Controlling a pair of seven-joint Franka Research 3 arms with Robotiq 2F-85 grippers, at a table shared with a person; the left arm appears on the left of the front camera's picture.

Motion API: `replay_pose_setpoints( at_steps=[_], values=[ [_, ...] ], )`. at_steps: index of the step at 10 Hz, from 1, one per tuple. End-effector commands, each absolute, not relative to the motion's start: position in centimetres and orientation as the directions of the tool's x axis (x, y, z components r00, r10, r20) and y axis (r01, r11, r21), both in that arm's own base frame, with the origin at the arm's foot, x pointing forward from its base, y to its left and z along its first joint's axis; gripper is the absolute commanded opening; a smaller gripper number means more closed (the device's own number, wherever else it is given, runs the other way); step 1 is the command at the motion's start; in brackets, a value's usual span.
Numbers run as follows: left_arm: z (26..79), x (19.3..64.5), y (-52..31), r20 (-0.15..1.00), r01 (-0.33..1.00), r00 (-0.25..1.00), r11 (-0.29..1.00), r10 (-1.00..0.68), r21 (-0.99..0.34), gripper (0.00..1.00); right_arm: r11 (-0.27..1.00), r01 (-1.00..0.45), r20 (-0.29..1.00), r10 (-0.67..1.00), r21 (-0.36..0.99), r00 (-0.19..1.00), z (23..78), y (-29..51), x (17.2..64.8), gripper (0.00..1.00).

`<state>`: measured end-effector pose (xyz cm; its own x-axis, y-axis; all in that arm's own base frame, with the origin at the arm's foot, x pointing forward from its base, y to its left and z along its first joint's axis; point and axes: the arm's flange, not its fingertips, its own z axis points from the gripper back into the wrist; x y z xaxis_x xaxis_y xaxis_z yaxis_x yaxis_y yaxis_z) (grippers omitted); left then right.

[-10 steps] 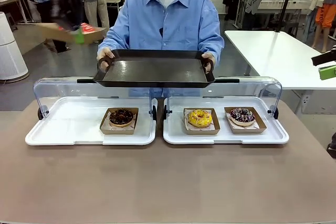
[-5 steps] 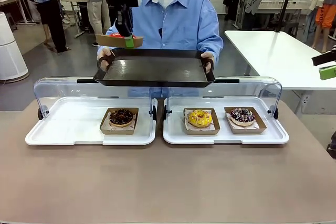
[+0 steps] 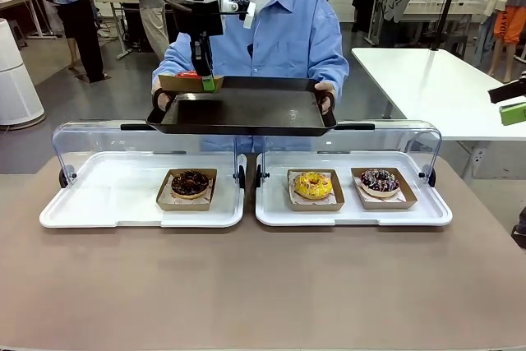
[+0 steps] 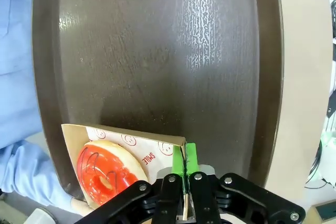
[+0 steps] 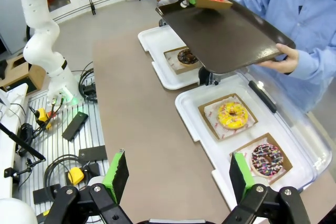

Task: Provide the desired donut to the person.
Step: Place the picked Paper togo box onto the Handle tray extended by the person.

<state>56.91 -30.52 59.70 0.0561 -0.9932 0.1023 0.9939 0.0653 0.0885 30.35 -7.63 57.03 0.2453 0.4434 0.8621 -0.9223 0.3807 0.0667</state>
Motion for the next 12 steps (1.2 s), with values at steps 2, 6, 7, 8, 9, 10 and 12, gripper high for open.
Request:
replay_pose_setpoints(
  at_steps=[2, 6, 7, 8, 9, 10, 12],
  values=[
    [59.2, 57.1, -30.4, 0.125, 0.997, 0.055, 0.062, -0.991, 0.055, 0.01, 0.366, -0.929, 0.877, 0.427, 0.054, 0.219, 56.9, -7.5, 30.6, 1.00],
    [58.5, 57.2, -30.4, 0.130, 0.998, 0.053, 0.058, -0.990, 0.037, 0.60, 0.366, -0.929, 0.877, 0.427, 0.054, 0.219, 56.9, -7.5, 30.6, 1.00],
    [58.5, 57.1, -30.4, 0.130, 0.998, 0.052, 0.057, -0.990, 0.036, 0.60, 0.366, -0.929, 0.877, 0.427, 0.054, 0.219, 56.9, -7.5, 30.6, 1.00],
    [58.5, 57.1, -30.4, 0.130, 0.998, 0.050, 0.055, -0.990, 0.034, 1.00, 0.366, -0.929, 0.877, 0.427, 0.054, 0.219, 56.9, -7.5, 30.6, 1.00],
    [58.5, 57.2, -30.4, 0.127, 0.998, 0.043, 0.048, -0.991, 0.030, 0.63, 0.366, -0.929, 0.877, 0.427, 0.054, 0.219, 56.9, -7.5, 30.6, 1.00],
    [58.5, 57.2, -30.3, 0.127, 0.998, 0.043, 0.048, -0.991, 0.030, 1.00, 0.366, -0.929, 0.877, 0.427, 0.054, 0.219, 56.9, -7.5, 30.6, 1.00],
    [58.6, 57.1, -30.2, 0.127, 0.999, 0.039, 0.043, -0.991, 0.027, 1.00, 0.366, -0.929, 0.877, 0.427, 0.054, 0.219, 56.9, -7.5, 30.6, 1.00]
  ],
)
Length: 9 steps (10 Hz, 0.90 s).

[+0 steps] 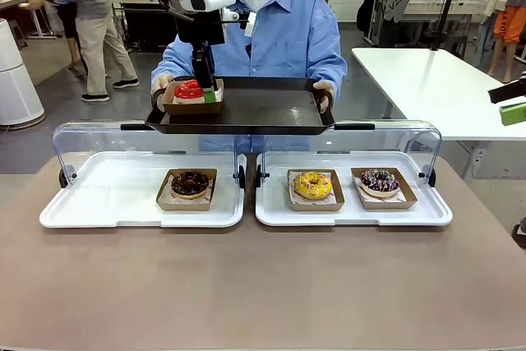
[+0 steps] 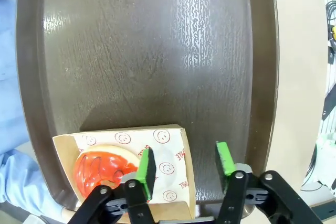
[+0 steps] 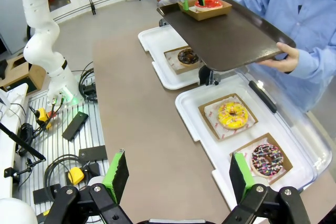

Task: Provide the desired donut to the person.
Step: Place the picked Paper togo box onto the Handle tray extended by the person.

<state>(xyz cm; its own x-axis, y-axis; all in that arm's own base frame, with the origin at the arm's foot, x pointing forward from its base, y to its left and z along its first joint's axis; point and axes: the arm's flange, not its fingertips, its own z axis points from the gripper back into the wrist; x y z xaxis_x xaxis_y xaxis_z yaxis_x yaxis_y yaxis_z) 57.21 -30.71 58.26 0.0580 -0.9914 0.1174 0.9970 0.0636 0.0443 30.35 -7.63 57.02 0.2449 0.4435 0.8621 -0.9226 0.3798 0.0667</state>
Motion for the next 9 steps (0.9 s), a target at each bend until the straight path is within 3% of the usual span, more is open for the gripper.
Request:
replay_pose_setpoints(
  at_steps=[1, 6, 9],
  values=[
    [58.7, 57.1, -30.2, 0.127, 0.999, 0.036, 0.040, -0.991, 0.026, 1.00, 0.366, -0.929, 0.877, 0.427, 0.054, 0.219, 56.9, -7.5, 30.6, 1.00],
    [59.0, 56.6, -29.6, 0.118, 1.000, 0.019, 0.020, -0.993, 0.008, 1.00, 0.366, -0.929, 0.877, 0.427, 0.054, 0.219, 56.9, -7.5, 30.6, 1.00],
    [61.3, 51.7, -25.3, 0.210, 0.999, -0.049, -0.044, -0.977, 0.028, 1.00, 0.366, -0.929, 0.877, 0.427, 0.054, 0.219, 56.9, -7.5, 30.6, 1.00]
  ],
)
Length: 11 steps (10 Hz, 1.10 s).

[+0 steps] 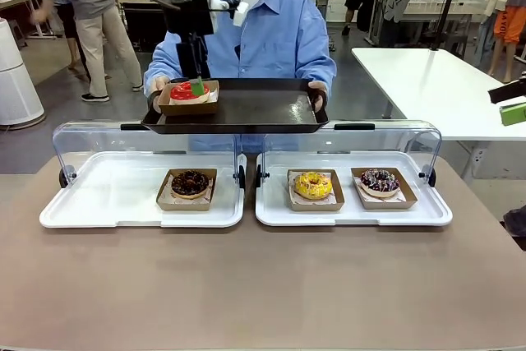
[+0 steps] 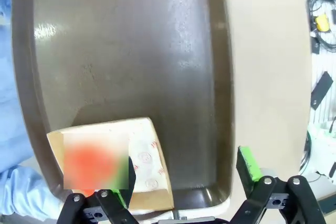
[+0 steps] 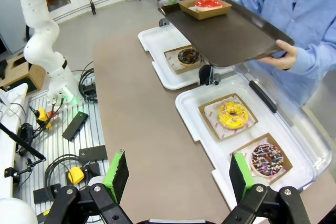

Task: Provide the desired donut to the person.
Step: Place the picked Paper togo box onto the Handle tray extended by the person.

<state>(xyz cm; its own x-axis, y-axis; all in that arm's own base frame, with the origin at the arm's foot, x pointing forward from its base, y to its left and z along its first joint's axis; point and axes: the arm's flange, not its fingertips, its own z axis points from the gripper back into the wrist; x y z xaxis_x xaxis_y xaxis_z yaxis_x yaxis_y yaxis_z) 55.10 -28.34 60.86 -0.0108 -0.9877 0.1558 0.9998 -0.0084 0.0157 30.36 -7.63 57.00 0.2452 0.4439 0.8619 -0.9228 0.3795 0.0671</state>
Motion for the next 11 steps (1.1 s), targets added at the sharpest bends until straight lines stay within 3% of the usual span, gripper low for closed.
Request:
replay_pose_setpoints(
  at_steps=[1, 5, 9, 11],
  values=[
    [61.8, 49.1, -23.0, 0.249, 0.997, -0.063, -0.051, -0.966, 0.056, 1.00, 0.366, -0.929, 0.877, 0.427, 0.054, 0.219, 56.9, -7.5, 30.6, 1.00],
    [59.6, 42.0, -14.4, 0.212, 0.982, -0.084, -0.044, -0.974, 0.185, 1.00, 0.366, -0.929, 0.877, 0.427, 0.054, 0.219, 56.9, -7.5, 30.6, 1.00],
    [57.3, 40.9, -11.4, 0.166, 0.980, -0.068, -0.035, -0.984, 0.197, 1.00, 0.366, -0.929, 0.877, 0.427, 0.054, 0.219, 56.9, -7.5, 30.6, 1.00],
    [58.1, 41.1, -11.5, 0.207, 0.985, -0.070, -0.034, -0.976, 0.171, 1.00, 0.366, -0.929, 0.877, 0.427, 0.054, 0.219, 56.9, -7.5, 30.6, 1.00]
  ],
)
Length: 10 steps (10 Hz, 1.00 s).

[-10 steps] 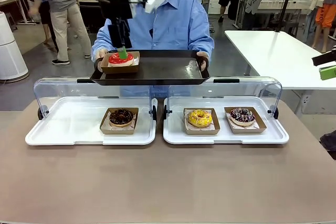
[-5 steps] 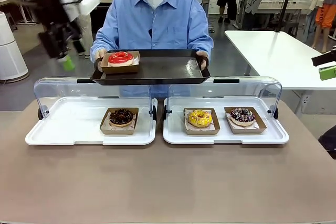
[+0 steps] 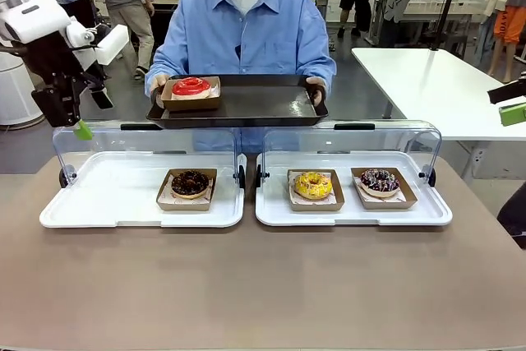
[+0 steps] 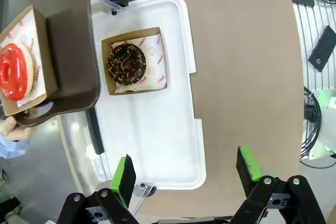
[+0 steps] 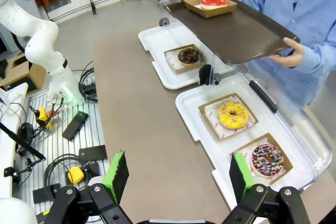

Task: Provide the desired donut to the person.
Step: Pick up and lift the Paper togo box containing the Donut pointed at by the person.

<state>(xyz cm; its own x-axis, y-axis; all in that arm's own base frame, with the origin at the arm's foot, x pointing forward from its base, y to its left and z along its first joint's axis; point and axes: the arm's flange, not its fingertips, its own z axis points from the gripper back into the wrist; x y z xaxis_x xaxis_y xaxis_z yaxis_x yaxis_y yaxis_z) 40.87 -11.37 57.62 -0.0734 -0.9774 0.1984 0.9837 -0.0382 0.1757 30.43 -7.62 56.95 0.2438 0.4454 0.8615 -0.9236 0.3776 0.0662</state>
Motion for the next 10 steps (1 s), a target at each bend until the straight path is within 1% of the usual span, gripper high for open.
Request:
replay_pose_setpoints(
  at_steps=[1, 6, 7, 8, 9, 10],
  values=[
    [58.1, 41.1, -11.5, 0.207, 0.985, -0.070, -0.034, -0.976, 0.171, 1.00, 0.366, -0.929, 0.877, 0.427, 0.054, 0.219, 56.9, -7.5, 30.6, 1.00],
    [57.9, 40.9, -11.5, 0.204, 0.983, -0.080, -0.043, -0.976, 0.179, 1.00, 0.366, -0.929, 0.877, 0.427, 0.054, 0.219, 56.9, -7.5, 30.6, 1.00],
    [58.8, 41.3, -8.3, 0.506, 0.989, -0.129, -0.071, -0.853, 0.133, 1.00, 0.366, -0.929, 0.877, 0.427, 0.054, 0.219, 56.9, -7.5, 30.6, 1.00],
    [57.9, 40.0, -6.7, 0.647, 0.988, -0.144, -0.075, -0.748, 0.132, 1.00, 0.366, -0.929, 0.877, 0.427, 0.054, 0.219, 56.9, -7.5, 30.6, 1.00],
    [56.3, 38.9, -3.8, 0.786, 0.983, -0.181, -0.097, -0.591, 0.153, 1.00, 0.366, -0.929, 0.877, 0.427, 0.054, 0.219, 56.9, -7.5, 30.6, 1.00],
    [56.1, 39.5, -1.8, 0.836, 0.978, -0.207, -0.113, -0.508, 0.173, 1.00, 0.366, -0.929, 0.877, 0.427, 0.054, 0.219, 56.9, -7.5, 30.6, 1.00]
  ],
)
